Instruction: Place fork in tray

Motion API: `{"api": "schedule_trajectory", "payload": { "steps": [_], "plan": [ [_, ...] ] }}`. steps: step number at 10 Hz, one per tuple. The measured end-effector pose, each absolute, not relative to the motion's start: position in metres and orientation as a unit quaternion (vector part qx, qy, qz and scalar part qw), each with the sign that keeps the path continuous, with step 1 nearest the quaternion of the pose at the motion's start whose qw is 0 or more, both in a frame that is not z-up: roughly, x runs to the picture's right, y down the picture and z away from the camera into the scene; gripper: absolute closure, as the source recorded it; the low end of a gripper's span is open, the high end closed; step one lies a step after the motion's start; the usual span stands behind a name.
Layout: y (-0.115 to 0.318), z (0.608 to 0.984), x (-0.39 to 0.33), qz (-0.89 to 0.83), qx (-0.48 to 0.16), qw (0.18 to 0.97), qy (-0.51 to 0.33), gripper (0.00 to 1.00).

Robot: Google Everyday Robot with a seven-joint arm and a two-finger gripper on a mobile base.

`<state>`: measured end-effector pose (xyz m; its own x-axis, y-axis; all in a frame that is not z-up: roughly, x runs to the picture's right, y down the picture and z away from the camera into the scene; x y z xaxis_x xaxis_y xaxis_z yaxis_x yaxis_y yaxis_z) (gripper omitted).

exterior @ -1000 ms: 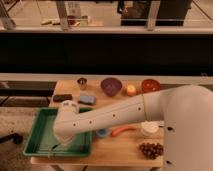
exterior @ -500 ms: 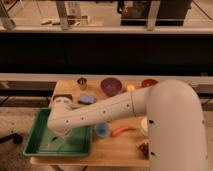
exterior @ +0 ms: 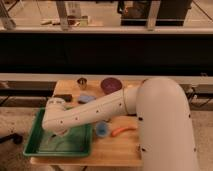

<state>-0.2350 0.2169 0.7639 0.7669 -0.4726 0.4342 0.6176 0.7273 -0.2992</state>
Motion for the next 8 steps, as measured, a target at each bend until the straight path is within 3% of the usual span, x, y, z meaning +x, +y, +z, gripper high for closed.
{"api": "schedule_trajectory", "payload": {
  "steps": [8],
  "plan": [
    [0.195,0.763,-0.212,-0.23,-0.25,0.902,-0.265,1.0]
  ]
}}
